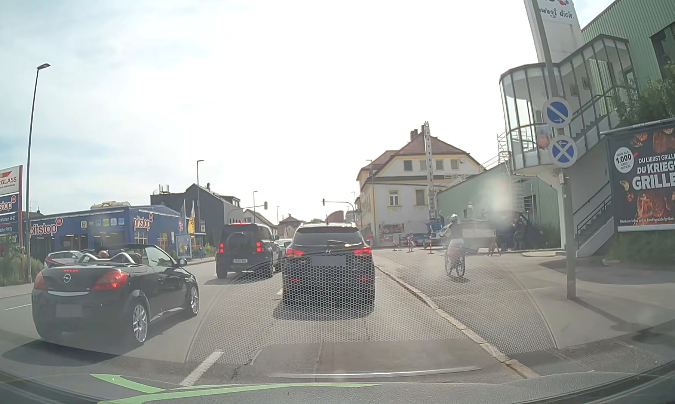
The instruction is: Follow the waypoints while adhering to traffic rules and regulations
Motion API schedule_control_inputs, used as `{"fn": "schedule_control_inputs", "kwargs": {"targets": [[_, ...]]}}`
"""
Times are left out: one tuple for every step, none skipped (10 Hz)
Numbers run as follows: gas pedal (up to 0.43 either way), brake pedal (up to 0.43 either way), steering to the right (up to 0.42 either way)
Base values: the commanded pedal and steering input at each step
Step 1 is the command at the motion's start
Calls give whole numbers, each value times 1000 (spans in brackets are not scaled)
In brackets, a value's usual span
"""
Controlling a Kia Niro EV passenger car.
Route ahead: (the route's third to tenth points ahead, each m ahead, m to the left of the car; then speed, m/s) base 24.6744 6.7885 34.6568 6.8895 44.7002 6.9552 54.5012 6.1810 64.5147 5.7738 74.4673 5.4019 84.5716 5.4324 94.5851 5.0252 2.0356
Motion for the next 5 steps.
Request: {"fn": "schedule_control_inputs", "kwargs": {"targets": [[47,0,-6],[47,0,-8],[59,0,-4],[59,0,-3],[59,0,-3]]}}
